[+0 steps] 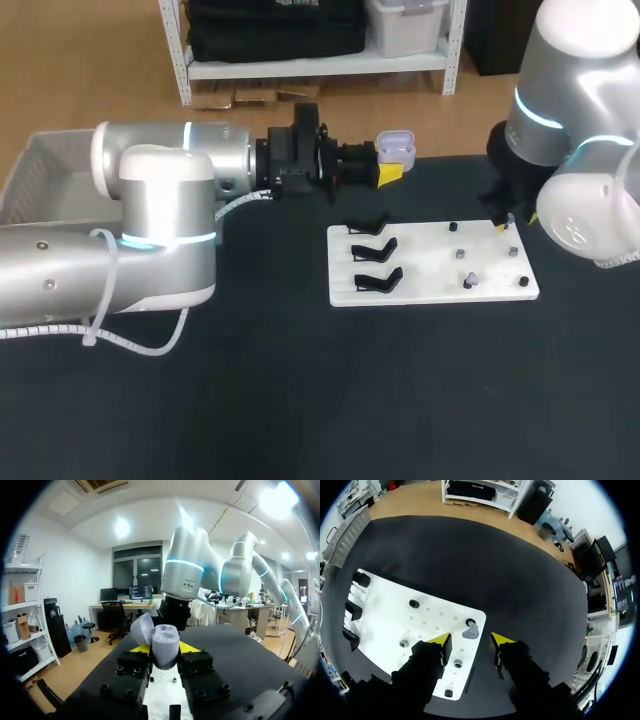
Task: Pick up each earbud case from the left stands, insert the matching earbuds, close the lid, and place the case in the box.
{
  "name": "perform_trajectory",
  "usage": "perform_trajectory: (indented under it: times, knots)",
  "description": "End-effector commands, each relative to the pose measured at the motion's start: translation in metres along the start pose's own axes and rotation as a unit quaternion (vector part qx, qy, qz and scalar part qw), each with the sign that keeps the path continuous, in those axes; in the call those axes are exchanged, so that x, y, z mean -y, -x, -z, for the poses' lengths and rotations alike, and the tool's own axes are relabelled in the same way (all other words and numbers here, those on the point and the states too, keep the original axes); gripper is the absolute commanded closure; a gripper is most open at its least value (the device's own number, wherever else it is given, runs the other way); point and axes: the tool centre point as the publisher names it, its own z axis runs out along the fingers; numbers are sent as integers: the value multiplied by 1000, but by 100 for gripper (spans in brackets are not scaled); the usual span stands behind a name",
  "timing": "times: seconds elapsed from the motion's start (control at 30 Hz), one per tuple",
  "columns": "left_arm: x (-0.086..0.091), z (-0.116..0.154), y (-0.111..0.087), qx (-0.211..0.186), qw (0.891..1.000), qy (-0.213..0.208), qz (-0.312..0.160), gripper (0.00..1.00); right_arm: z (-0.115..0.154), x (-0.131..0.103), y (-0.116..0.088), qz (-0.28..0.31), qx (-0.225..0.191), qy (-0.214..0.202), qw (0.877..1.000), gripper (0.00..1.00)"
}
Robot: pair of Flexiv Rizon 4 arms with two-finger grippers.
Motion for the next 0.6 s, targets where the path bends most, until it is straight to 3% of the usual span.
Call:
perform_trajectory:
  times: [0.03,0.13,0.27,0.6]
  knots:
    - [0,0,-1,3,1000,2,-1,100,-3,-1,0,2,-1,-2,1000,53]
    - [0,0,-1,3,1000,2,-1,100,-4,-2,1,0,-1,3,1000,53]
    - [0,0,-1,3,1000,2,-1,100,-4,-2,3,1,-1,4,1000,63]
    - [0,0,-1,3,1000,2,-1,100,-6,3,8,4,-2,0,1000,65]
